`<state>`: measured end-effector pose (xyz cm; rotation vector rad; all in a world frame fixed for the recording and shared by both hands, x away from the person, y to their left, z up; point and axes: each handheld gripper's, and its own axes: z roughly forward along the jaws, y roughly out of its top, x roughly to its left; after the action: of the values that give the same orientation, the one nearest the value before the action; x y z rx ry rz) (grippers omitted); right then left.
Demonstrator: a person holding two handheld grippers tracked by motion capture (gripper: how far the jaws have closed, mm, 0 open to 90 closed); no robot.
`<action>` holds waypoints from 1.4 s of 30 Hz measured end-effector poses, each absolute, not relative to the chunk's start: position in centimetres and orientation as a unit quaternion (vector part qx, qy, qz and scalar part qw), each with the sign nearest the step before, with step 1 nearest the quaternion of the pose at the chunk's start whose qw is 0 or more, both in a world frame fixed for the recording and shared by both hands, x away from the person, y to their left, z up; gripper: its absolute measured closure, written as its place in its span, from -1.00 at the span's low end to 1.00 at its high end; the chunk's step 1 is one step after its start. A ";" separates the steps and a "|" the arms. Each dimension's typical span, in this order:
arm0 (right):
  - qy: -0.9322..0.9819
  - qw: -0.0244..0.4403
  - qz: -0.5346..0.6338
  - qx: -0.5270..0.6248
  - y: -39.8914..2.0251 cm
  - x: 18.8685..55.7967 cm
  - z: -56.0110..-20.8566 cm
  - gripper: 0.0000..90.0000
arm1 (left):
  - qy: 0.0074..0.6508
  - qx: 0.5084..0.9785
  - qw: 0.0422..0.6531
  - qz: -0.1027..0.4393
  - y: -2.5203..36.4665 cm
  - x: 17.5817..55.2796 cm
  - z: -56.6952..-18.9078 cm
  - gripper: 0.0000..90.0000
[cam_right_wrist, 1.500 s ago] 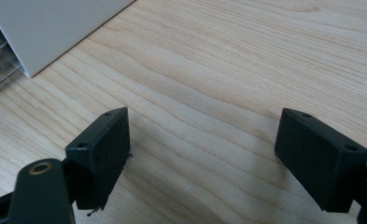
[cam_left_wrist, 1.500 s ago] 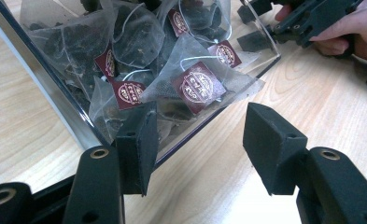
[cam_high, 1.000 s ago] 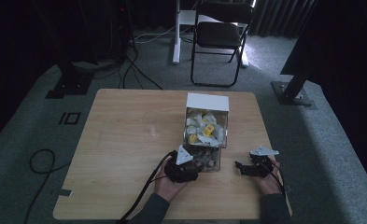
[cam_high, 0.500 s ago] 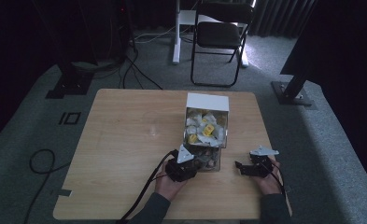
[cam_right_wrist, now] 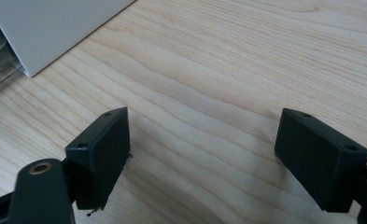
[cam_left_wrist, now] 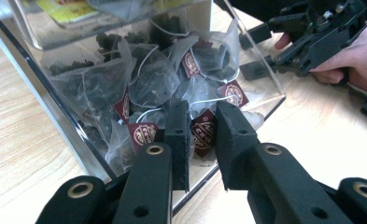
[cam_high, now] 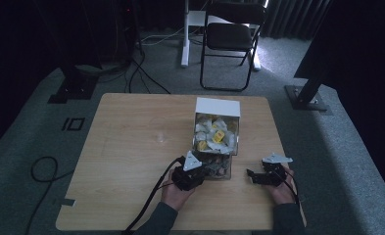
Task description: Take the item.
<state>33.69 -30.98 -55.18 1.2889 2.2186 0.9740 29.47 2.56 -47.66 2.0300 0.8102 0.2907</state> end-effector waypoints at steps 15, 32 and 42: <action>0.792 0.197 0.348 0.461 -31.0 33.7 -55.2 -0.60 | 0.328 0.812 0.468 0.117 3.2 29.0 -46.3 0.73; 0.792 0.197 0.348 0.461 -31.0 33.7 -55.2 -0.60 | 0.330 0.804 0.481 0.117 4.4 28.8 -45.4 0.72; 0.793 0.197 0.348 0.460 -31.0 33.7 -55.2 -0.60 | 0.338 0.799 0.482 0.123 5.5 28.8 -45.1 0.73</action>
<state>33.70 -30.97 -55.18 1.2882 2.2188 0.9744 28.78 5.54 -45.09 1.9476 0.8232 0.2987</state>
